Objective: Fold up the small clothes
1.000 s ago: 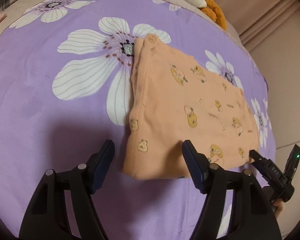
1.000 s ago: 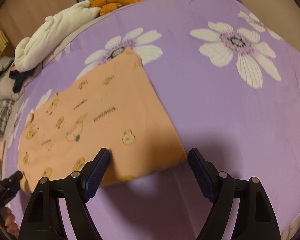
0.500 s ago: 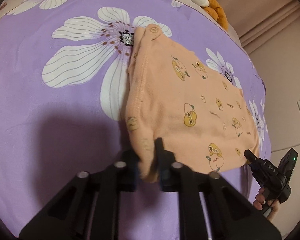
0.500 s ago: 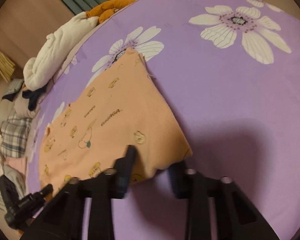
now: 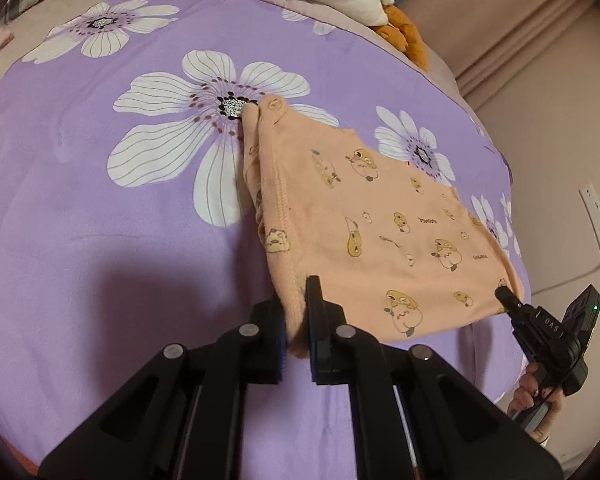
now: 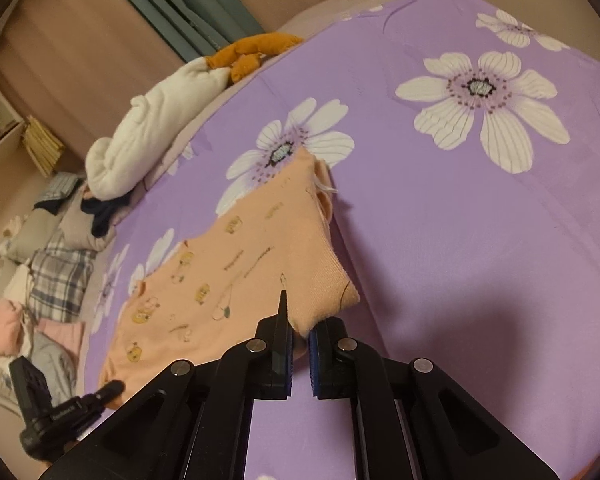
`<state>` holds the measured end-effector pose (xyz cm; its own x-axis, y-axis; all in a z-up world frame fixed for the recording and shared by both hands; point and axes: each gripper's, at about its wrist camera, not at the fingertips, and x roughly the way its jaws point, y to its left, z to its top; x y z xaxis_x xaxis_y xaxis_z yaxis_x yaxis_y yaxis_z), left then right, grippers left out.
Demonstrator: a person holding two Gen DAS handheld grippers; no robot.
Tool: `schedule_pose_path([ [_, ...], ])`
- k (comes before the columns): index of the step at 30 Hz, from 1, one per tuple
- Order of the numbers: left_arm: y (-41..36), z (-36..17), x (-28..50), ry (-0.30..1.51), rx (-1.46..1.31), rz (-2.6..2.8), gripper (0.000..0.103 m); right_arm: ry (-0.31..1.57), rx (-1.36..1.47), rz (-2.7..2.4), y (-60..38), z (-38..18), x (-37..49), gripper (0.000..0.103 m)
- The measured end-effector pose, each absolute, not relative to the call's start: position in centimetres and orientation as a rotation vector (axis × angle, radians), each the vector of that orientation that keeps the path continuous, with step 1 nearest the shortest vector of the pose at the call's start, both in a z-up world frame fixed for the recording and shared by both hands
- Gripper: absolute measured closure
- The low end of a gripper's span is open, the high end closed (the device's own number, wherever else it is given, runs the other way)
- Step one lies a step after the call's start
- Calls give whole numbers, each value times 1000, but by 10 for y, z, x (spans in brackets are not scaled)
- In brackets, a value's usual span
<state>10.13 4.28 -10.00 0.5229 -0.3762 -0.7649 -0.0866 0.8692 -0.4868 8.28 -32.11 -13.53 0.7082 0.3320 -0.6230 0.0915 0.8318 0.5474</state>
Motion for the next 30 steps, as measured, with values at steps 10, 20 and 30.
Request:
schedule_pose_path([
  [10,29,-113,89,1088,-448,-181,94,780,557,119,-333,-132,68,96],
  [20,31,-121,91,1121,-400,-121,84,742,425,165,-307,-112,78,96],
  [30,54,-104,86,1063,-399,-55,66,749,246,429,-221,-96,81,96],
])
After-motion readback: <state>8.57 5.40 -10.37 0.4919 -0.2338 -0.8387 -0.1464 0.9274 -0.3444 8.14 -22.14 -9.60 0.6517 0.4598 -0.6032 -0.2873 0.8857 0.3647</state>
